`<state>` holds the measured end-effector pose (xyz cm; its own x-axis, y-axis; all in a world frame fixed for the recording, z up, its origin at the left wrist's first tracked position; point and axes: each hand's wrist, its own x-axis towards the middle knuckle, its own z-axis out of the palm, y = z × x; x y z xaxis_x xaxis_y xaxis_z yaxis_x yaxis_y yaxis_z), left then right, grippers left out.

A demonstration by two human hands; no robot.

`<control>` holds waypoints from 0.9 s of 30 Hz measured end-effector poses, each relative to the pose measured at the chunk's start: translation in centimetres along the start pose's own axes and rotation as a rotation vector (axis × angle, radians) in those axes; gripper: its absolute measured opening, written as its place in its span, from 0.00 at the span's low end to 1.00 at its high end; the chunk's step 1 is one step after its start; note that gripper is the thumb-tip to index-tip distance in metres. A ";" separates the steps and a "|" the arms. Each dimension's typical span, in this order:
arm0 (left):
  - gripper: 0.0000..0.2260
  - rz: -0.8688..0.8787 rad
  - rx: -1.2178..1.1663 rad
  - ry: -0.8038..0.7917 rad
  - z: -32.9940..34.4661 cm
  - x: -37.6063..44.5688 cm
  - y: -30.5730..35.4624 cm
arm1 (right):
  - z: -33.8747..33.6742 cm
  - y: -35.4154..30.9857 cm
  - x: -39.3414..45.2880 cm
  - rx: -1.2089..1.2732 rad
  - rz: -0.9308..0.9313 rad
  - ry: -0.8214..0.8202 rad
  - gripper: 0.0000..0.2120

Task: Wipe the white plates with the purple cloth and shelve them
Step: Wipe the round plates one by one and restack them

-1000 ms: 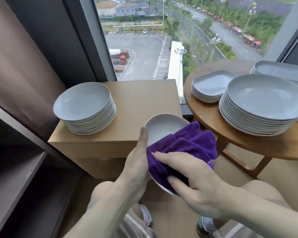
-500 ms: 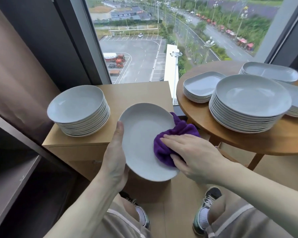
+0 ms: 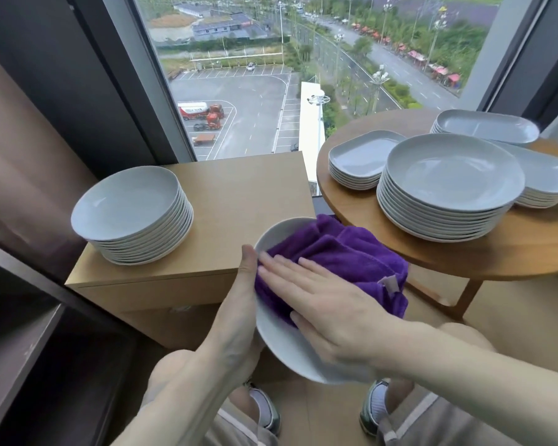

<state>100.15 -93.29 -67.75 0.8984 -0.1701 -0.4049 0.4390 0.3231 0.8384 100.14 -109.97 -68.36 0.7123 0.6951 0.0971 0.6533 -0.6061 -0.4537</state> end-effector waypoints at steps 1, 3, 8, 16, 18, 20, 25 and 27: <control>0.37 -0.013 -0.033 0.010 -0.3 0.2 0.1 | -0.1 -0.9 -0.2 0.042 -0.018 -0.037 0.34; 0.37 -0.023 -0.101 0.043 -0.9 0.4 0.5 | -0.7 -2.0 -0.5 0.104 -0.031 -0.105 0.36; 0.32 0.077 -0.157 0.121 -2.3 1.2 1.7 | -1.9 -1.7 -0.5 0.000 0.048 -0.209 0.33; 0.28 0.141 -0.043 0.169 -2.7 1.3 2.3 | -2.4 1.0 -0.2 -0.275 0.137 -0.168 0.32; 0.28 0.125 -0.028 0.135 -2.4 1.0 2.0 | -2.0 2.5 0.0 -0.323 0.153 -0.078 0.29; 0.27 0.105 -0.012 0.090 -1.6 0.6 1.6 | -1.5 4.1 0.1 -0.333 0.197 0.046 0.25; 0.28 0.020 0.028 -0.002 0.2 -0.6 -0.3 | -1.8 6.3 0.5 -0.186 0.362 0.365 0.17; 0.29 -0.014 0.044 -0.038 1.2 -1.3 -0.9 | -1.9 6.2 0.7 -0.157 0.407 0.484 0.16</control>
<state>98.61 -94.50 -67.51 0.8907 -0.2096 -0.4035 0.4499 0.2788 0.8484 105.17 -113.95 -69.43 0.9218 0.1676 0.3496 0.3107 -0.8587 -0.4075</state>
